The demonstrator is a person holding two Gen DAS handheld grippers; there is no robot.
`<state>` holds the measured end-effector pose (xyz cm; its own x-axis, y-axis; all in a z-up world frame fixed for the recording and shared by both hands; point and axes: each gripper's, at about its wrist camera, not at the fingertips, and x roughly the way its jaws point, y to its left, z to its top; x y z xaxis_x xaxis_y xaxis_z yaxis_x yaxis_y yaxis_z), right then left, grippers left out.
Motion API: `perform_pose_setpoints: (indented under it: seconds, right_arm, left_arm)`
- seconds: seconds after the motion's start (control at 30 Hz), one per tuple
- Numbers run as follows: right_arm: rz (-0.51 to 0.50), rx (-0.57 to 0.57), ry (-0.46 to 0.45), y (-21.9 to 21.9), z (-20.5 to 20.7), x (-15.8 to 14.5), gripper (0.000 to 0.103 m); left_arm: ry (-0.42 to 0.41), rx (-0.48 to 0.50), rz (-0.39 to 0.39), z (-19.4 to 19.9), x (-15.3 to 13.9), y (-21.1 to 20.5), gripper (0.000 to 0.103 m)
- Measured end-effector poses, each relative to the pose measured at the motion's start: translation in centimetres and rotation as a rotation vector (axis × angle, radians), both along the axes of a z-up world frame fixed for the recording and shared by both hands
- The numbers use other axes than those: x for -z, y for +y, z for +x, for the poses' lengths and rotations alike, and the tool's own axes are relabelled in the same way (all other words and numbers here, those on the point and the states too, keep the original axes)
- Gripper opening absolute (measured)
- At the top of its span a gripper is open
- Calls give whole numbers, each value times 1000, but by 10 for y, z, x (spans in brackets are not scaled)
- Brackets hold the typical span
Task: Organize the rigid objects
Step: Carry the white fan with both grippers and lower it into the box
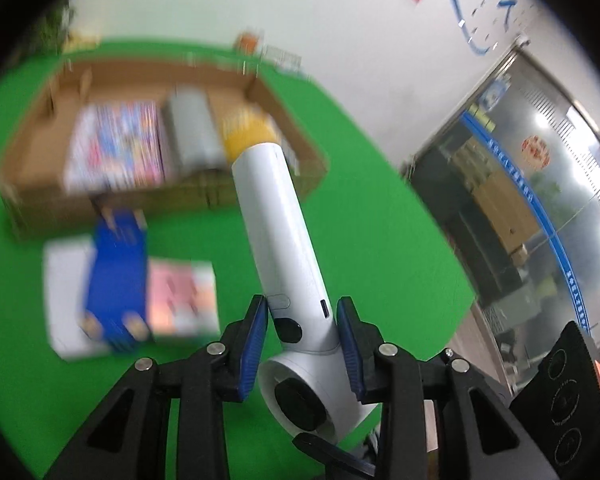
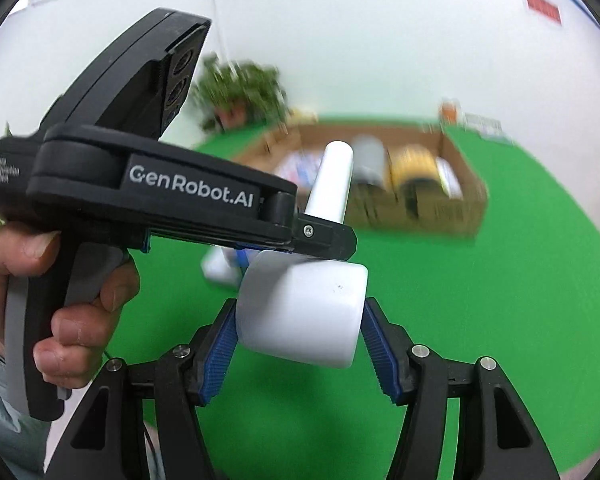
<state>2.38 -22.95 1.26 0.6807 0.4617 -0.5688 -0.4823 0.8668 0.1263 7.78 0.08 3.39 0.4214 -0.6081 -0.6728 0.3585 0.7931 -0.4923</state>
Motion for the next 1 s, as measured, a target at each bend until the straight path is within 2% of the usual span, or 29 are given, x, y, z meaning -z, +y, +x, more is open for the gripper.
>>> perform_pose_setpoints:
  seconds: [0.07,0.17,0.3,0.4,0.57,0.73,0.9,1.0]
  right_arm:
    - [-5,-12,-44,16,15,-24,58]
    - [24,-32,-54,38,44,-48,58]
    - [46,-56,-28,63,83,-64,58]
    - [50,-73,12,87,126,-69,58]
    - [86,-83,145,120,198,-59,58]
    - [88,-82,256,147,250,-31,58]
    - [51,-91,329,166,279,12,58]
    - [33,-84,362,171,283,30,58]
  left_arm:
    - [-49,-19,-2,11,-23,13,34]
    - [-104,-45,24,31,-50,30,34]
    - [-109,-55,55,70,-66,54,34]
    - [-89,-62,68,101,-68,68,34]
    - [-12,-75,69,148,-50,91,34]
    - [78,-85,65,186,-15,107,34]
    - [167,-84,65,208,25,117,34]
    - [215,-81,54,217,47,121,34]
